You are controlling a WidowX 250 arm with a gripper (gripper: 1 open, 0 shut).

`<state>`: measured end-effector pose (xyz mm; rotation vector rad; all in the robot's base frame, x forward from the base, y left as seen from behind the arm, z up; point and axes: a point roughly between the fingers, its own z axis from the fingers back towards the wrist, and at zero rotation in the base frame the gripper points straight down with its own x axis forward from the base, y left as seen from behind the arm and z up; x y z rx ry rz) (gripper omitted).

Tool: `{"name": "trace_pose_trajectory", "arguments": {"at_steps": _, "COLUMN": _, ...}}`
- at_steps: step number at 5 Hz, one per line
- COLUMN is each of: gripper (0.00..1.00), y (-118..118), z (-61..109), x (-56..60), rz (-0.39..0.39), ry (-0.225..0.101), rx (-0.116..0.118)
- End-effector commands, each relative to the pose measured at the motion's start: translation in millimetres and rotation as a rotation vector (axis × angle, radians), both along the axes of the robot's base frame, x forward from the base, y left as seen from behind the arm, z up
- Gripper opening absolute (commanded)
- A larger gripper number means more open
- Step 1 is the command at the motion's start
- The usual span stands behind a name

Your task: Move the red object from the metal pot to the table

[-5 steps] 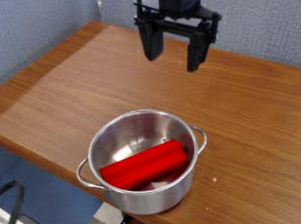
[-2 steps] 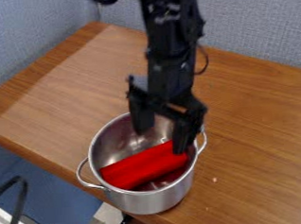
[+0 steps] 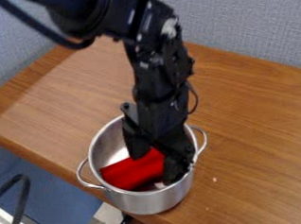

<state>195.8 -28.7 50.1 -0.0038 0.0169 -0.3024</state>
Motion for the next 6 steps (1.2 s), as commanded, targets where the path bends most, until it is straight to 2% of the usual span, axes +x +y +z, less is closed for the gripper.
{"name": "trace_pose_trajectory", "arguments": {"at_steps": 1, "gripper": 1.00, "y": -0.1, "z": 10.9, "x": 1.1, "rz": 0.025, "ry": -0.075, "rx": 0.021}}
{"name": "trace_pose_trajectory", "arguments": {"at_steps": 2, "gripper": 1.00, "y": 7.1, "z": 21.6, "x": 1.5, "rz": 0.103, "ry": -0.081, "rx": 0.046}}
{"name": "trace_pose_trajectory", "arguments": {"at_steps": 3, "gripper": 1.00, "y": 5.0, "z": 30.4, "x": 5.7, "rz": 0.107, "ry": -0.107, "rx": 0.066}}
{"name": "trace_pose_trajectory", "arguments": {"at_steps": 4, "gripper": 1.00, "y": 1.2, "z": 27.2, "x": 4.5, "rz": 0.091, "ry": -0.096, "rx": 0.069}}
{"name": "trace_pose_trajectory", "arguments": {"at_steps": 5, "gripper": 1.00, "y": 8.7, "z": 38.5, "x": 10.6, "rz": 0.161, "ry": -0.101, "rx": 0.077}}
{"name": "trace_pose_trajectory", "arguments": {"at_steps": 6, "gripper": 1.00, "y": 12.3, "z": 46.9, "x": 13.2, "rz": 0.221, "ry": -0.124, "rx": 0.085}}
